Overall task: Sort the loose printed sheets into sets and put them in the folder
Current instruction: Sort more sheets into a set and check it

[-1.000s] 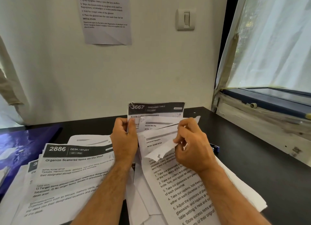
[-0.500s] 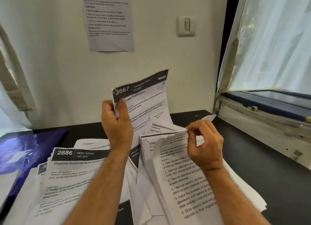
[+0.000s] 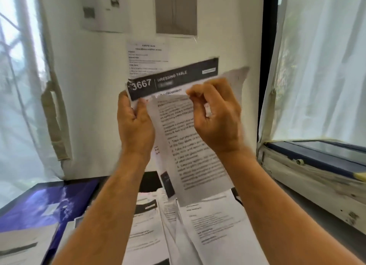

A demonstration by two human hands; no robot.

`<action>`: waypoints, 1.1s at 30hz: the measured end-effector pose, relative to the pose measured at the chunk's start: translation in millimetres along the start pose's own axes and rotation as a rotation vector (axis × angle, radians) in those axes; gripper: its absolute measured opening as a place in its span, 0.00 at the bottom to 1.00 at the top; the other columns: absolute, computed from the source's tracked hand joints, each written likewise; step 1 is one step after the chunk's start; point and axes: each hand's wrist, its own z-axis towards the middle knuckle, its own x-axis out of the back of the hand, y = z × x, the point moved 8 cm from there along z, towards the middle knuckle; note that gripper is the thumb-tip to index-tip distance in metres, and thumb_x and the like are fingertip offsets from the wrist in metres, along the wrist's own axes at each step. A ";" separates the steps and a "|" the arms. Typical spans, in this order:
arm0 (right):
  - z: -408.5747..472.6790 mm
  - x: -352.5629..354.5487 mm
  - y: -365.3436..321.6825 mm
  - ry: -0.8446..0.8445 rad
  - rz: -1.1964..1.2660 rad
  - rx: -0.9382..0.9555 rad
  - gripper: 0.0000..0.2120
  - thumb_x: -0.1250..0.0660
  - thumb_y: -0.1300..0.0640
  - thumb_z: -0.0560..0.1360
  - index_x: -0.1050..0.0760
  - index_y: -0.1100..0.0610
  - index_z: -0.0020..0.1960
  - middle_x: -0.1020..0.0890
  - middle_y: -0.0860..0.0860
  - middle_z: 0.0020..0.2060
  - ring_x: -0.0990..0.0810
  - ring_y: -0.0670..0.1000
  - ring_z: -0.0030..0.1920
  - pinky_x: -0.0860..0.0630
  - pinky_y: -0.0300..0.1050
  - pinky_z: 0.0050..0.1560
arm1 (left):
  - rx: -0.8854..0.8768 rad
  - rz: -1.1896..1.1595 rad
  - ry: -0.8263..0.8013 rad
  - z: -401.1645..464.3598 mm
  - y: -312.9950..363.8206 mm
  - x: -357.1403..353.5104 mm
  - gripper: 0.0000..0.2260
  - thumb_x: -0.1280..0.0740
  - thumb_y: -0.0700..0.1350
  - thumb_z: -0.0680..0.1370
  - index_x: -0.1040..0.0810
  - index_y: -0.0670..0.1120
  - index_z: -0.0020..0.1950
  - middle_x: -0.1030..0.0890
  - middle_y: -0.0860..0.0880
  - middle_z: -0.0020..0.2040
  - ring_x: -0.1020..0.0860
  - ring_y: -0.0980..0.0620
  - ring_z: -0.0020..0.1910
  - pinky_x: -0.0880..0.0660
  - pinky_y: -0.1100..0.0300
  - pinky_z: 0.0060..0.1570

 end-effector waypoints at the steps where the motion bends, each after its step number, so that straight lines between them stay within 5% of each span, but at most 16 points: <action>1: 6.5 -1.6 -6.8 0.012 0.008 0.003 0.04 0.31 0.64 0.77 0.19 0.65 0.49 0.22 0.57 0.45 0.25 0.48 0.42 0.25 0.33 0.42 | 0.050 -0.007 -0.001 3.8 4.8 5.8 0.09 0.40 0.46 0.84 0.29 0.50 0.65 0.16 0.52 0.49 0.16 0.56 0.43 0.21 0.62 0.34; 5: -16.7 -17.1 -17.8 -0.039 0.039 -0.107 0.04 0.31 0.62 0.78 0.20 0.62 0.51 0.23 0.54 0.48 0.26 0.44 0.44 0.25 0.30 0.45 | 0.340 0.009 -0.060 -7.7 -18.8 37.0 0.07 0.36 0.46 0.82 0.24 0.55 0.59 0.15 0.50 0.49 0.15 0.50 0.44 0.18 0.50 0.38; 9: -102.8 -54.1 -10.9 -0.277 0.073 -0.338 0.03 0.33 0.60 0.79 0.21 0.57 0.51 0.24 0.48 0.49 0.25 0.43 0.42 0.25 0.28 0.43 | 0.623 0.010 -0.055 -57.0 -93.4 69.0 0.11 0.39 0.42 0.82 0.21 0.56 0.48 0.15 0.41 0.49 0.16 0.37 0.48 0.19 0.37 0.50; 11: -154.4 -72.4 -5.5 -0.412 0.082 -0.469 0.04 0.34 0.58 0.80 0.21 0.55 0.52 0.26 0.44 0.49 0.25 0.42 0.41 0.25 0.27 0.42 | 0.765 0.046 -0.044 -88.3 -134.6 81.5 0.09 0.39 0.41 0.83 0.20 0.50 0.50 0.14 0.40 0.46 0.17 0.34 0.50 0.21 0.34 0.52; 15: -234.1 -90.9 -0.3 -0.583 0.054 -0.613 0.04 0.36 0.55 0.81 0.22 0.52 0.53 0.27 0.42 0.49 0.24 0.43 0.44 0.23 0.30 0.45 | 0.936 0.101 -0.048 -139.0 -188.1 97.8 0.05 0.37 0.43 0.82 0.22 0.45 0.55 0.14 0.41 0.42 0.16 0.40 0.40 0.18 0.43 0.44; 21: -259.8 -99.5 1.8 -0.731 -0.009 -0.580 0.05 0.33 0.56 0.78 0.26 0.50 0.45 0.26 0.42 0.45 0.24 0.44 0.41 0.24 0.32 0.39 | 0.924 0.120 -0.030 -145.5 -215.4 104.0 0.07 0.36 0.47 0.83 0.19 0.47 0.54 0.14 0.41 0.46 0.15 0.36 0.47 0.20 0.35 0.52; 26: -241.5 -77.1 -26.2 -0.539 0.065 -0.243 0.08 0.31 0.64 0.70 0.29 0.56 0.38 0.25 0.47 0.38 0.30 0.45 0.29 0.30 0.36 0.24 | 0.940 -0.031 0.110 -145.6 -223.0 108.8 0.07 0.37 0.44 0.83 0.21 0.44 0.56 0.15 0.40 0.50 0.17 0.40 0.47 0.21 0.39 0.55; 33: -242.9 -69.1 -31.1 -0.446 0.105 -0.217 0.07 0.33 0.64 0.70 0.30 0.57 0.37 0.26 0.49 0.37 0.31 0.46 0.28 0.30 0.41 0.22 | 0.921 -0.101 0.154 -145.4 -220.3 108.9 0.06 0.38 0.44 0.83 0.22 0.46 0.56 0.15 0.42 0.47 0.17 0.44 0.42 0.20 0.43 0.50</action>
